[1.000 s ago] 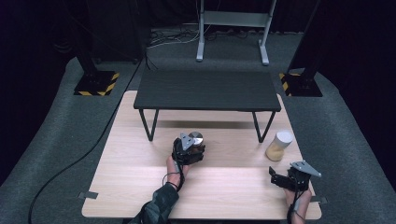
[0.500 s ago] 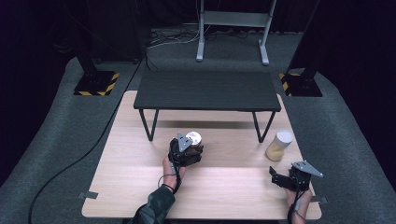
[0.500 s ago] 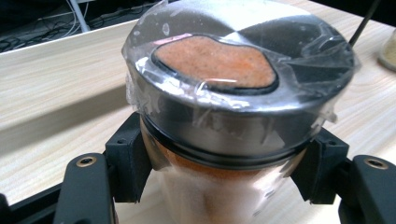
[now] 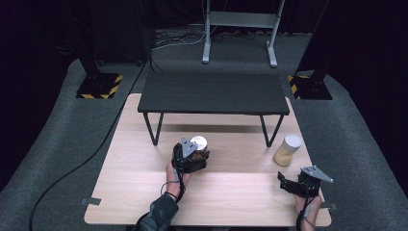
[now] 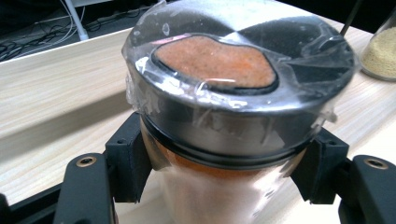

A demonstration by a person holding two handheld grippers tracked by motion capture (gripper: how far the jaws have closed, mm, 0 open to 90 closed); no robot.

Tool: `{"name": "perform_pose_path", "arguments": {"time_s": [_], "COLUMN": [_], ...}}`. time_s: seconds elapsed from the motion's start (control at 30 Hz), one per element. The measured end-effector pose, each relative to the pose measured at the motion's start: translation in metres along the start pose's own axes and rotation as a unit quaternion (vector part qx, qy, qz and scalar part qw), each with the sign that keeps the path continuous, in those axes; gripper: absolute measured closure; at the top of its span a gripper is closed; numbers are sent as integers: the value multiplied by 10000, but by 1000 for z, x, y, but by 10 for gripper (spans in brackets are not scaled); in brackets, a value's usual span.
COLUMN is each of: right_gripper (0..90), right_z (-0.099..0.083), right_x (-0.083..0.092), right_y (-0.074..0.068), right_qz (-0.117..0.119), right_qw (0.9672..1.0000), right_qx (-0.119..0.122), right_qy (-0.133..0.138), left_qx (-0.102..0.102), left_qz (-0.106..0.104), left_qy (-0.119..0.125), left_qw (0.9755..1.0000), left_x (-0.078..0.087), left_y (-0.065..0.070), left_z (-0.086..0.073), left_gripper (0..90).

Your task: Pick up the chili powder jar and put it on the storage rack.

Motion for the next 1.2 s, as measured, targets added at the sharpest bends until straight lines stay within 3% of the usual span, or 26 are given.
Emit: {"name": "perform_pose_path", "arguments": {"time_s": [0.47, 1.2], "right_gripper": [0, 0], "right_z": [1, 0], "right_x": [0, 0], "right_y": [1, 0], "right_qz": [16, 2], "right_qw": [10000, 10000], "right_qx": [-22, -15], "right_qy": [-21, 2], "left_qx": [10, 12], "left_qz": [-6, -154], "left_qy": [66, 74], "left_qw": [10000, 9999], "left_x": [16, 21], "left_y": [-8, -19], "left_z": [6, 26], "left_gripper": [313, 313]}}
Point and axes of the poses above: each handheld gripper's, and its own axes: x roughly backward along the jaws, z roughly out of its top, y roughly to its right, the point moved 2 cm from there along -x, roughly forward along the jaws, and after that the axes turned 12 degrees about z, right-handed, at the moved point
